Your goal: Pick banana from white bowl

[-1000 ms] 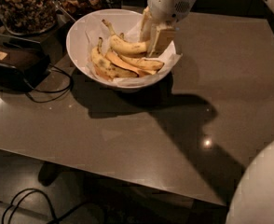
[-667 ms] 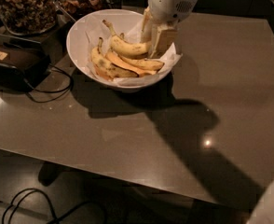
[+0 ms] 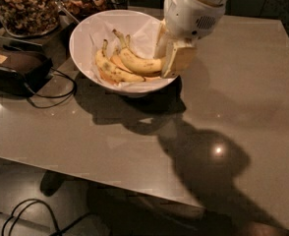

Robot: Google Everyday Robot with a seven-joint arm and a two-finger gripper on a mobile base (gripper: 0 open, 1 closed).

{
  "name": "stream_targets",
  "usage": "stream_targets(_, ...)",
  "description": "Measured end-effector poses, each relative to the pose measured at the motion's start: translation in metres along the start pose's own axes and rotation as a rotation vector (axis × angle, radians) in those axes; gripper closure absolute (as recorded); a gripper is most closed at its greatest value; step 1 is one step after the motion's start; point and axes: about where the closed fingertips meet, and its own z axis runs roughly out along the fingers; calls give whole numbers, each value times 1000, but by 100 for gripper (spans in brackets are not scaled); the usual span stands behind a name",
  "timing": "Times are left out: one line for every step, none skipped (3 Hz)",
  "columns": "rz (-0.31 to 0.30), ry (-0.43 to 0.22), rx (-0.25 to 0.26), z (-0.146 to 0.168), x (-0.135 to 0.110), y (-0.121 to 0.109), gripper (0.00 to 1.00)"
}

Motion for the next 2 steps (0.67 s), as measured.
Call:
stream_targets(62, -6, 16, -4, 0, 30, 100)
stream_targets(123, -6, 3, -3, -5, 73, 100)
